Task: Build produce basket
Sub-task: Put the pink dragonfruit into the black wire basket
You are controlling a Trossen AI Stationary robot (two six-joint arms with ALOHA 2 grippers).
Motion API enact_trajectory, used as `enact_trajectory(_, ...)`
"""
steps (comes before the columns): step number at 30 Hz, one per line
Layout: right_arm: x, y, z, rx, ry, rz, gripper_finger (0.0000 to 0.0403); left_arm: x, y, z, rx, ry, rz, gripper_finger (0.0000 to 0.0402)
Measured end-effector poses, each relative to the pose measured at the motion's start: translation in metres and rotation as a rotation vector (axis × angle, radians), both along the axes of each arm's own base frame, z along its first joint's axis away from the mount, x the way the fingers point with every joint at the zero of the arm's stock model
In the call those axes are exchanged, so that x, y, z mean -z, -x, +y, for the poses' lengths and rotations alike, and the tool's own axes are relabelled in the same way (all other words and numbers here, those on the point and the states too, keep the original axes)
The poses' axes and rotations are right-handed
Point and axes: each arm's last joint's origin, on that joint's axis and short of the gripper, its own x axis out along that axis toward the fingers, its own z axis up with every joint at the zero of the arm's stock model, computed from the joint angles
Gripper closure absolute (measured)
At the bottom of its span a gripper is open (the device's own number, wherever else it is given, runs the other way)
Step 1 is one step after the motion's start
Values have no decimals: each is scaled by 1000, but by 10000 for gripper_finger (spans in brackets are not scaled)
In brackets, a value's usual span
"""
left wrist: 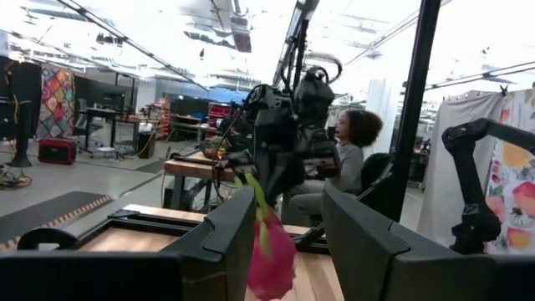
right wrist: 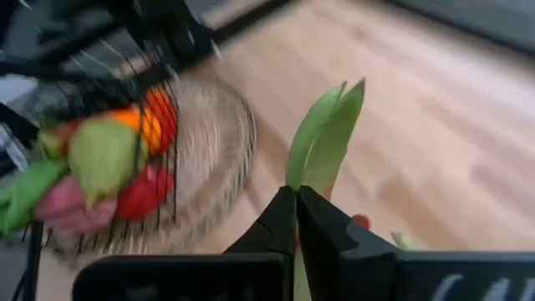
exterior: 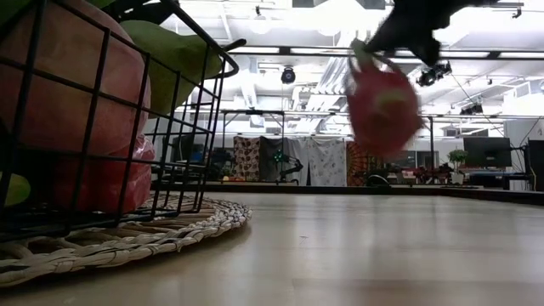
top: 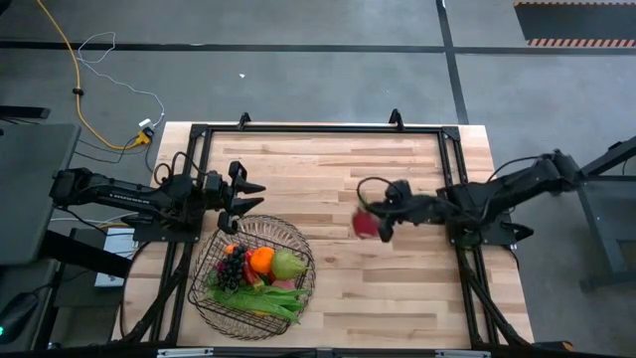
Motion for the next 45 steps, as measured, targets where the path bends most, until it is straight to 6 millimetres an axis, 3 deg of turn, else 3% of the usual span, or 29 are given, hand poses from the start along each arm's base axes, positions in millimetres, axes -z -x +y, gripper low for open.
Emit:
enact_trajectory(4,-5,-12,-15,-57,110,-135,403,-2,1,0,6,20,-27,273)
enact_trajectory(12,19,-19,-48,-151,183,-306,403,-5,1,1,7,102,-64,273)
enact_trajectory(17,20,-25,-59,-202,226,-344,403,-11,-18,2,-6,116,62,287)
enact_trajectory(21,24,-28,-63,-219,263,-323,403,-13,-37,2,-14,77,200,304)
enact_trajectory(25,28,-30,-65,-227,296,-301,403,-22,-47,3,-23,39,193,317)
enact_trajectory(45,27,-30,-65,-238,283,-307,403,-16,-53,3,-24,17,228,327)
